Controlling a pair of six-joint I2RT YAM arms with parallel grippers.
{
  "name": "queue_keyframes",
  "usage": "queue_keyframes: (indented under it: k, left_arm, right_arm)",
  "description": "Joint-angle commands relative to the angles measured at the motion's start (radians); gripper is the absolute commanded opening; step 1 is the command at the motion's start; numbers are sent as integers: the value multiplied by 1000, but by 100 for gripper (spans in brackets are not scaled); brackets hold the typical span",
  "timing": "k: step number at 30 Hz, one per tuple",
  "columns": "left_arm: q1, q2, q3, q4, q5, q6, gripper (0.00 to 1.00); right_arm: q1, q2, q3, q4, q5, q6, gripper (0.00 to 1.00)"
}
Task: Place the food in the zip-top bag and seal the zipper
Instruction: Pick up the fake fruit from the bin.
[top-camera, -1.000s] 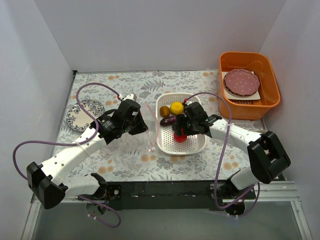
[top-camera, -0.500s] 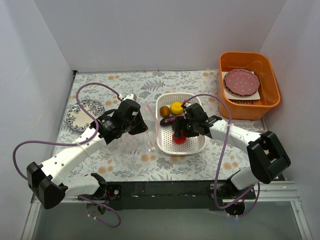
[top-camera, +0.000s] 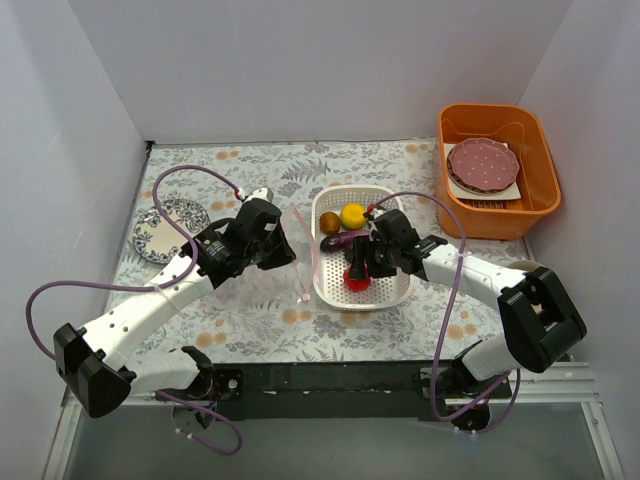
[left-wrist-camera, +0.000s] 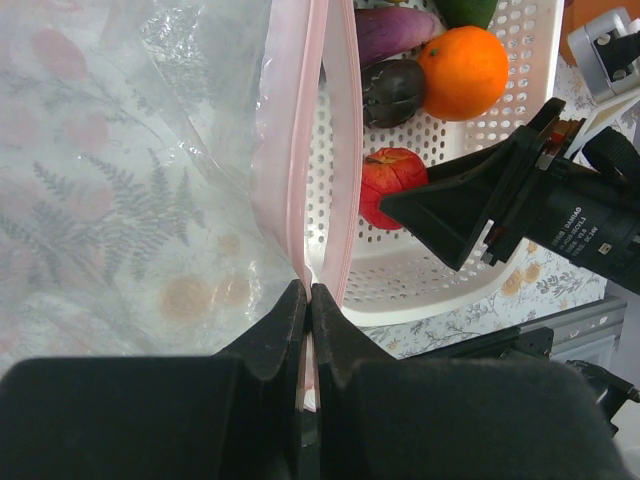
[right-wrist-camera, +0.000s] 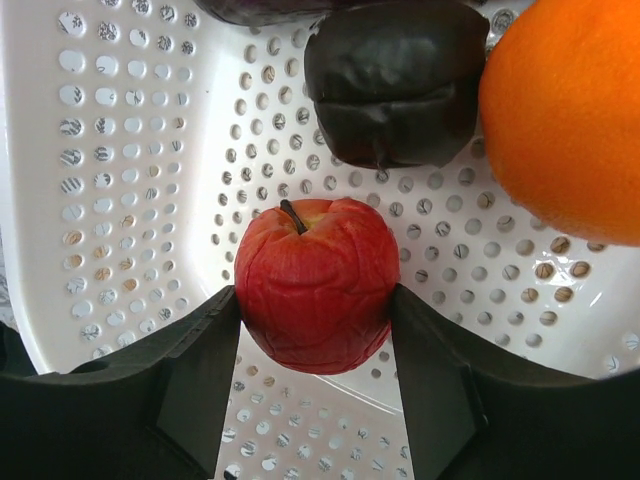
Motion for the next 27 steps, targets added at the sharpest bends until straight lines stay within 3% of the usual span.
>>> queue_keyframes:
  k: [1, 18, 20, 22, 24, 27]
  left_arm:
    - [0, -1, 4, -1, -6, 5, 0]
    - [0, 2, 5, 3, 12, 18, 0]
    - [1, 8, 5, 3, 15, 22, 0]
    - [0, 10, 7, 5, 19, 25, 0]
    - [0, 11, 10, 3, 20, 27, 0]
    - [0, 5, 7, -1, 19, 25, 0]
  right_arm:
    - [-1, -51, -13, 19, -20, 23, 39]
    - [-4, -139, -30, 42, 15, 86, 34]
    - [-4, -128, -29, 39, 41, 83, 39]
    - [-4, -98, -26, 21, 79, 78, 53]
    - [-4, -73, -27, 13, 104, 60, 59]
    - [-3, -30, -21, 9, 109, 28, 60]
